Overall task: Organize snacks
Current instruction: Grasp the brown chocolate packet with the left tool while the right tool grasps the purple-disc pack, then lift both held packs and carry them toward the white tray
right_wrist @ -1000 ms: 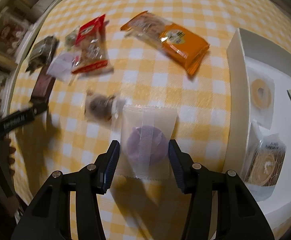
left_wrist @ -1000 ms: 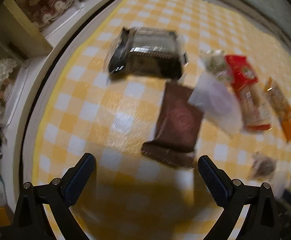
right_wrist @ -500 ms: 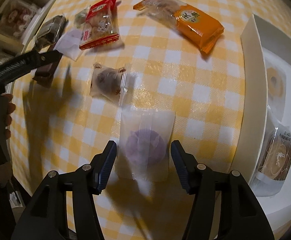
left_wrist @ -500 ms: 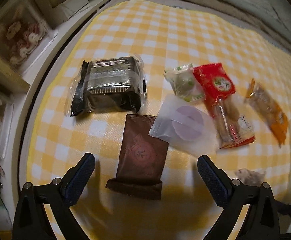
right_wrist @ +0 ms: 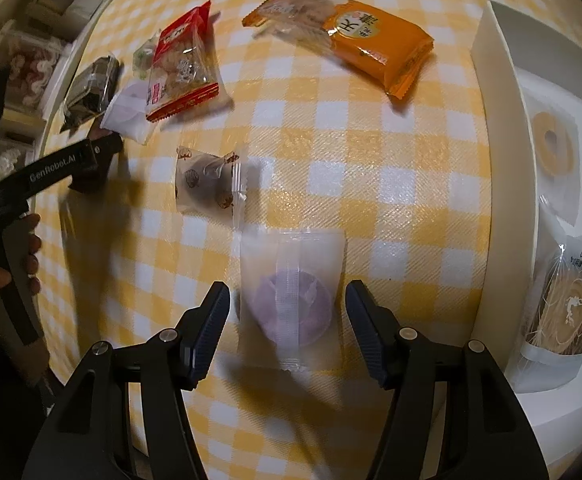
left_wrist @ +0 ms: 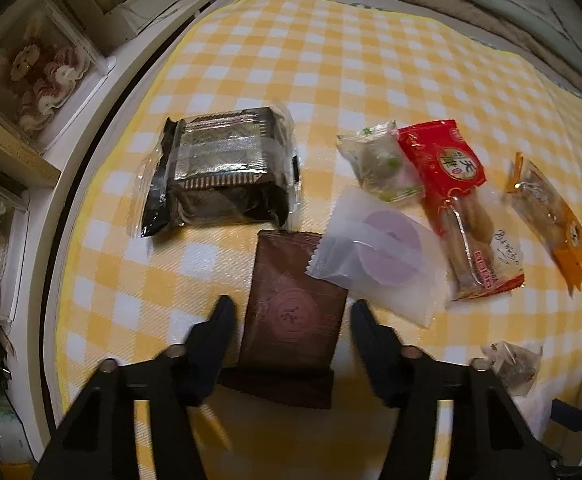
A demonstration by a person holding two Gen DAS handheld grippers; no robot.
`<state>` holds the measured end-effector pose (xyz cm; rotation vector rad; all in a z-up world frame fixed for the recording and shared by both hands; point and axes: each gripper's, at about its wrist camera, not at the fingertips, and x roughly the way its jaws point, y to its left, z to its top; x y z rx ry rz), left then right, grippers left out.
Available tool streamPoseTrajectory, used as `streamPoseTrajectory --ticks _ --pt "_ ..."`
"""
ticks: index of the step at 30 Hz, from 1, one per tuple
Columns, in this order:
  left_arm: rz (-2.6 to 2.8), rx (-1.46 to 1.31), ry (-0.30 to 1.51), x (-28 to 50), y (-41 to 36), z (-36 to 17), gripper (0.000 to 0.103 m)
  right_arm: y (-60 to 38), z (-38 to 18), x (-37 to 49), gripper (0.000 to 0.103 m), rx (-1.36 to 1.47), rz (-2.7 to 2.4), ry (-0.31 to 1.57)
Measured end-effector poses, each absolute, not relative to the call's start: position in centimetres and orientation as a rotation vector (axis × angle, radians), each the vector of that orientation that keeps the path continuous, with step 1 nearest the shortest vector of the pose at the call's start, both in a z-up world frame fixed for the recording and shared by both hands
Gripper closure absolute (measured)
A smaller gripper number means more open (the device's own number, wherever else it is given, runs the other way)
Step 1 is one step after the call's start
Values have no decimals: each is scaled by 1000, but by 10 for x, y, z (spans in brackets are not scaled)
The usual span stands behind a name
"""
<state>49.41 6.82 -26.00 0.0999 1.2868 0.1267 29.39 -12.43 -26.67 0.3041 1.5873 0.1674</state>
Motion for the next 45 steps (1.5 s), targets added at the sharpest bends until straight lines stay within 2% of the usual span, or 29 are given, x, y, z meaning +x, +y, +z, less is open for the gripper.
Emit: streamPoseTrajectory --ticks 2,8,17,33,45 --pt "128 109 1287 496 66 -259 58 -116 -269 301 51 258 155 1583" --pt "124 95 1310 489 63 -253 62 -118 -267 307 54 305 170 1576" --pt "144 91 1333 461 73 -243 63 -128 -251 312 55 289 169 1527" --pt "85 2 998 389 59 -127 63 -132 -187 316 55 254 215 1290" --pt "22 -18 871 329 29 -66 63 -160 -124 301 55 196 196 1059"
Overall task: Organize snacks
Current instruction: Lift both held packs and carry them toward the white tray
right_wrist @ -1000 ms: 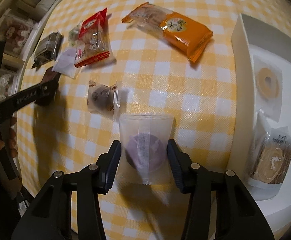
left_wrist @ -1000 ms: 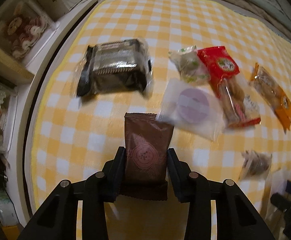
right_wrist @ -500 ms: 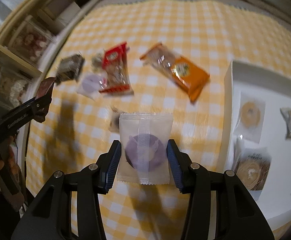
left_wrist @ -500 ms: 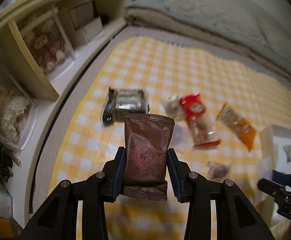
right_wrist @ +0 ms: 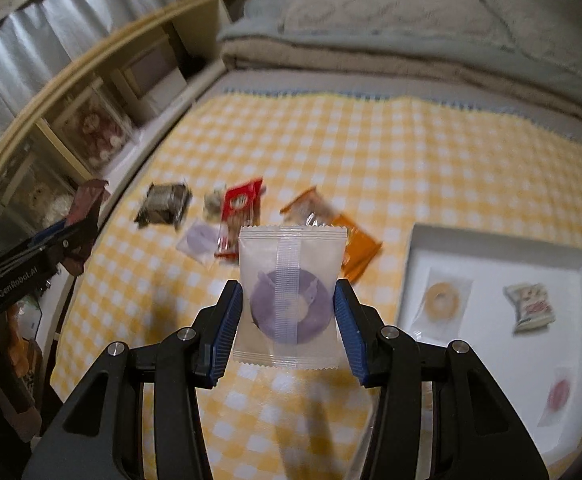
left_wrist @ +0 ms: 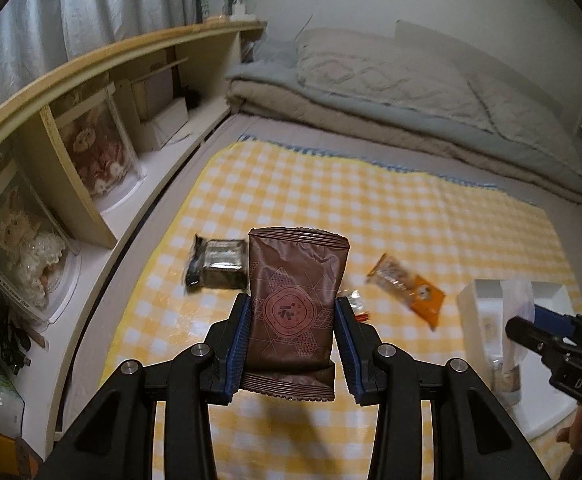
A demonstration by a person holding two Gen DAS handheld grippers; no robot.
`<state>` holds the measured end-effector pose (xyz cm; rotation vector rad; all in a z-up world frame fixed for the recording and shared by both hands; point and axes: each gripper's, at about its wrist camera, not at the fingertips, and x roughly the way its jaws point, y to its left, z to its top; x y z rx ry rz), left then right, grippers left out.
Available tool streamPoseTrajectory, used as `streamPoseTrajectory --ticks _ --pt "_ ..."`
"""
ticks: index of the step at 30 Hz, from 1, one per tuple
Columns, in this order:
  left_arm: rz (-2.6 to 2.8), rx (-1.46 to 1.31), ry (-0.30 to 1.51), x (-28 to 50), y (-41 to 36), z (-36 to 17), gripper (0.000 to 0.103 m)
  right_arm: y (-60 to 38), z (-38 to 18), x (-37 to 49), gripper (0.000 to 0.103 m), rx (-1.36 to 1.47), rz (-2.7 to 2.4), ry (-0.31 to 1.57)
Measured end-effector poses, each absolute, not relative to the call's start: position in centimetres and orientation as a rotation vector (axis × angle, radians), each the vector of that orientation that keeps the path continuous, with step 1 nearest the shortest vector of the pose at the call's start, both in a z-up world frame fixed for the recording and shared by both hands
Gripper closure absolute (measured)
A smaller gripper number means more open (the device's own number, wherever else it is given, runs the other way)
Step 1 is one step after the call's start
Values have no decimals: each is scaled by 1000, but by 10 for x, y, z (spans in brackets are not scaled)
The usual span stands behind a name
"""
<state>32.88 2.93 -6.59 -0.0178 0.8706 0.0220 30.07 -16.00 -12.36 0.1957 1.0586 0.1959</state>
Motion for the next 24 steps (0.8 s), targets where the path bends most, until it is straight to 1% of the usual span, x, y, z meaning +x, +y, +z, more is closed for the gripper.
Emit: streamPoseTrajectory --ticks 13,24 --pt "-96 -41 794 293 -30 -36 63 -230 -73 260 55 196 95 911" --pt "-266 -31 805 284 -93 -41 63 -298 -59 217 55 196 -36 858"
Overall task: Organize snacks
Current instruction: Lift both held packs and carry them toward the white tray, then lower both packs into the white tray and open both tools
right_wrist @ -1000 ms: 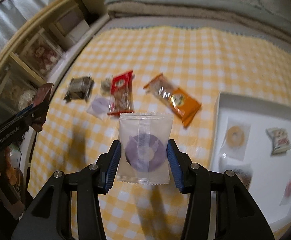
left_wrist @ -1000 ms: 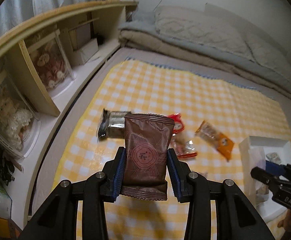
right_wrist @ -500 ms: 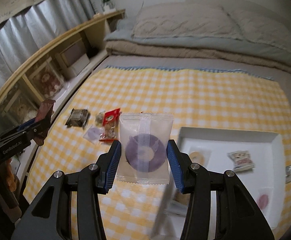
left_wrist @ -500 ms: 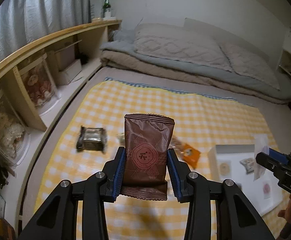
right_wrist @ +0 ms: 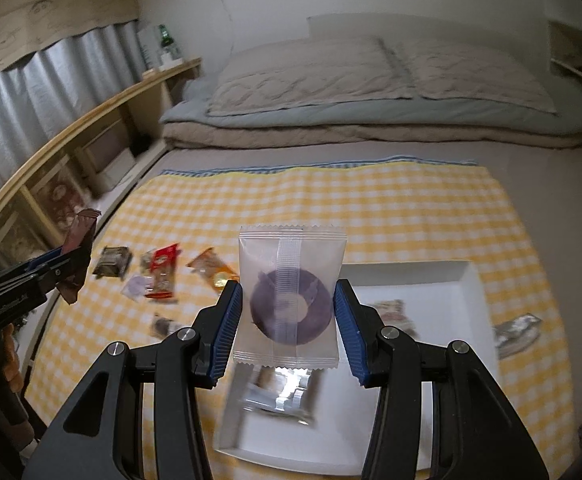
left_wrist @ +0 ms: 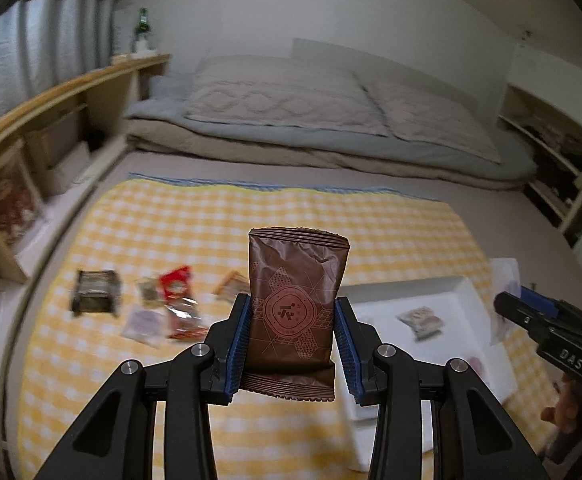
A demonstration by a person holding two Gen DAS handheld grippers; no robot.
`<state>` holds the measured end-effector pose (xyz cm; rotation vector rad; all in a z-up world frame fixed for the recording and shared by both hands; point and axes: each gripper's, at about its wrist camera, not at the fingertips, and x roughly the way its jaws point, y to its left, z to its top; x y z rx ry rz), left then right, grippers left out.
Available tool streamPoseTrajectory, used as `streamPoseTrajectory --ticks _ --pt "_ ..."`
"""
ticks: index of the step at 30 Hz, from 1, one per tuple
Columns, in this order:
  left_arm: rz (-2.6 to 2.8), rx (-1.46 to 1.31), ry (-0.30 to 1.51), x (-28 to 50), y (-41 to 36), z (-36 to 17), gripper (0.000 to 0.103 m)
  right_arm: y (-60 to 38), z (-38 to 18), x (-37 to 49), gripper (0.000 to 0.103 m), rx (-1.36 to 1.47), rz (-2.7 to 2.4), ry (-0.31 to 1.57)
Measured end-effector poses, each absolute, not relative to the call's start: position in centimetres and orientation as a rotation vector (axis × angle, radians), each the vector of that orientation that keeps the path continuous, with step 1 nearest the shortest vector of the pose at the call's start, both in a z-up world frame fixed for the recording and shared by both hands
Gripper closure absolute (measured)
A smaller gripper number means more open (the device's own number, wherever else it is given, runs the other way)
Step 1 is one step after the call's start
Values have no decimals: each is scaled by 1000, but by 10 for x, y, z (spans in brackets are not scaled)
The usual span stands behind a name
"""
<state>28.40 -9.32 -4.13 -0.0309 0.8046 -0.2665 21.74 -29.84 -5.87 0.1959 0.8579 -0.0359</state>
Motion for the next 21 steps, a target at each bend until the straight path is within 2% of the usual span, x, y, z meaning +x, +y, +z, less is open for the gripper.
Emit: streamPoseTrajectory --ticks 21 --pt "-587 -41 1098 315 -227 -140 63 -385 -110 162 55 270 -151 1019"
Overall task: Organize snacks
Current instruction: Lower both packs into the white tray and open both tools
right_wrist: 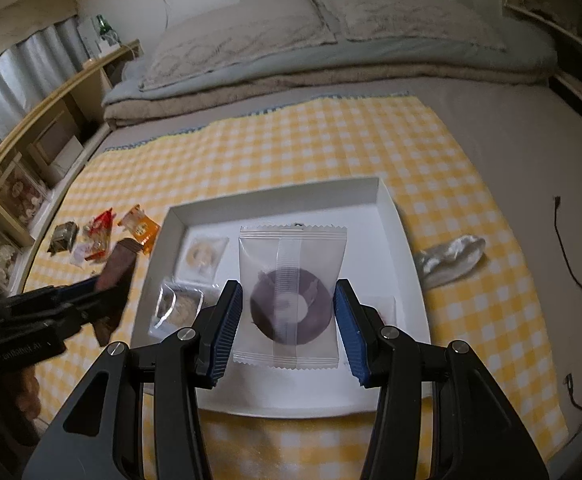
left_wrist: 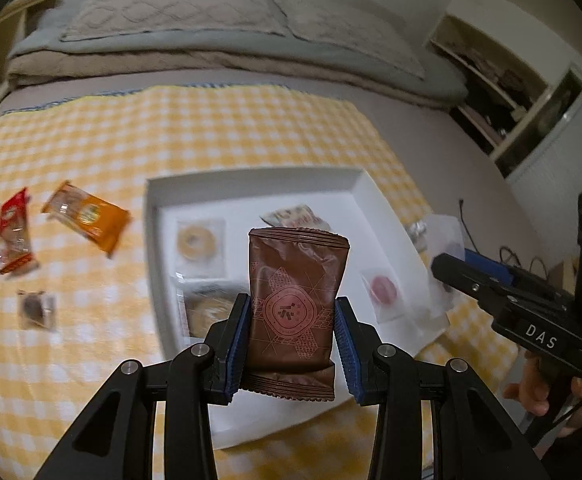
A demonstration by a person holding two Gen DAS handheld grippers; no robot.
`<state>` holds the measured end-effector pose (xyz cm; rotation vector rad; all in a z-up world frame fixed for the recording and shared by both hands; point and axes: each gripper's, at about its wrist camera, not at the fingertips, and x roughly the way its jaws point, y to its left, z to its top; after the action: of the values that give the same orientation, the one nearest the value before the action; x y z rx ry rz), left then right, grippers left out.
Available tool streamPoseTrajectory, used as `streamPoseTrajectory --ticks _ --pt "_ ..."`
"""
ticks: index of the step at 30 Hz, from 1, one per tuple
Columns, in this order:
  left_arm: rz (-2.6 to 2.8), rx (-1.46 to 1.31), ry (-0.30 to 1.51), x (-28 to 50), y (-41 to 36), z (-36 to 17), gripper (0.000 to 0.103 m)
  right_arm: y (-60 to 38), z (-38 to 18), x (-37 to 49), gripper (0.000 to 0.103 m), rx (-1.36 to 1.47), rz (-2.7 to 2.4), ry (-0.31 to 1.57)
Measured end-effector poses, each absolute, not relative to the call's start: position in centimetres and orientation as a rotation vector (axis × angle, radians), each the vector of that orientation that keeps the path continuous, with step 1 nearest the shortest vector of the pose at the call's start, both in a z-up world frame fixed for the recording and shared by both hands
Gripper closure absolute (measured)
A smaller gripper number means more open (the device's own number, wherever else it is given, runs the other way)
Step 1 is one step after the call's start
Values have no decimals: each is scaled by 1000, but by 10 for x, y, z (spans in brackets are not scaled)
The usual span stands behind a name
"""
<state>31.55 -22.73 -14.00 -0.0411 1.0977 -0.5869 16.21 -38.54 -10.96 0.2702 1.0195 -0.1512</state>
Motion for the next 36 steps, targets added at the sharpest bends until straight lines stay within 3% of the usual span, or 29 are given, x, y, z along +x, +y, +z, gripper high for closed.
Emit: streamPoseTrajectory --ticks 23,28,31,34,36 --pt "-510 -336 1385 393 -258 -272 63 -396 -154 172 55 287 -118 1186" --pt "-560 -342 1378 396 -262 -271 41 -398 -156 174 54 303 -103 1193" --pt "-570 -289 1370 388 -263 -269 39 -398 -157 175 50 298 -114 1194" --pt "-576 -248 1373 378 -261 -266 38 -400 -162 173 39 305 -113 1213" --pt "-581 -222 1372 373 -258 -263 37 -402 -164 171 38 309 -113 1220"
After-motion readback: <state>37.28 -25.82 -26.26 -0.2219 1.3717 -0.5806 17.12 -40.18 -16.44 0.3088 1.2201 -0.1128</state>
